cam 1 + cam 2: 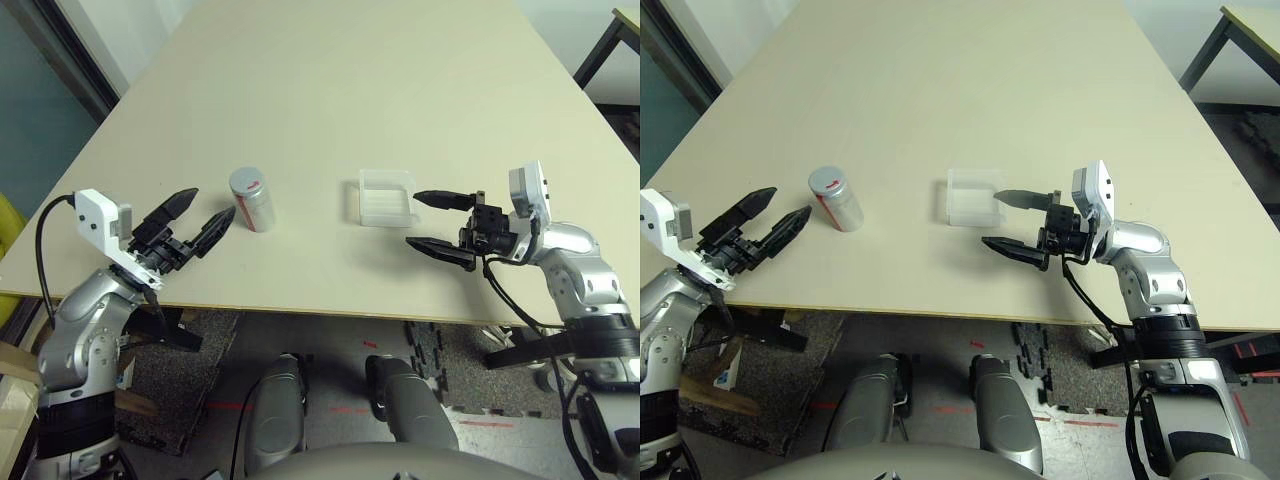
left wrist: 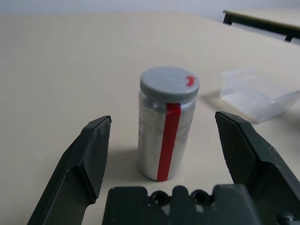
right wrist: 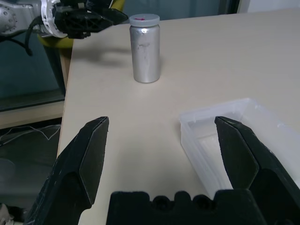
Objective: Pour the medicine from the bottle into the box.
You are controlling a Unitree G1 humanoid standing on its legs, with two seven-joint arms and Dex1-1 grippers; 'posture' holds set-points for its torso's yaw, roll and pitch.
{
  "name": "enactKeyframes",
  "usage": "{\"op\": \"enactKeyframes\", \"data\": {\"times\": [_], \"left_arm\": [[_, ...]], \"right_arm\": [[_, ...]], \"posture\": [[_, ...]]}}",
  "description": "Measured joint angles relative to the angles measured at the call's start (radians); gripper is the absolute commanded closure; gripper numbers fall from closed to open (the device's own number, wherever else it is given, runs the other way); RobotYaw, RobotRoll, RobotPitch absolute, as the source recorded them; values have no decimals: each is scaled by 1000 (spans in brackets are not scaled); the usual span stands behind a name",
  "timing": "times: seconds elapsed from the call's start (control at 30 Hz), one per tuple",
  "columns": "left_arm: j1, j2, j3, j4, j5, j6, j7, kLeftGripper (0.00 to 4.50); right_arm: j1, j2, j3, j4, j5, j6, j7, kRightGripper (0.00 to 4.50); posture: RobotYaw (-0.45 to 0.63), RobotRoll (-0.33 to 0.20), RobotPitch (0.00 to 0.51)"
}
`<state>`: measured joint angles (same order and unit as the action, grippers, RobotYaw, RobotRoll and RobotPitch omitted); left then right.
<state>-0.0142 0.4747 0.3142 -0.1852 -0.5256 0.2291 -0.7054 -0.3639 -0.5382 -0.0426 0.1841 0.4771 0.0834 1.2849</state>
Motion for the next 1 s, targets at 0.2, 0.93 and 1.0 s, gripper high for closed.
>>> {"op": "enactKeyframes", "data": {"times": [0.2, 0.93, 1.0], "left_arm": [[-7, -42, -58, 39, 89, -80, 43, 43], [-136, -152, -146, 235, 215, -219, 158, 43], [-155, -160, -151, 265, 221, -235, 159, 43]], "right_arm": [[14, 0, 0, 0, -7, -3, -10, 0], [37, -3, -1, -24, -8, -3, -37, 0], [38, -4, -1, -26, -8, -3, -41, 0]], "posture": [[-59, 0, 155], [-96, 0, 156], [-101, 0, 155]]}}
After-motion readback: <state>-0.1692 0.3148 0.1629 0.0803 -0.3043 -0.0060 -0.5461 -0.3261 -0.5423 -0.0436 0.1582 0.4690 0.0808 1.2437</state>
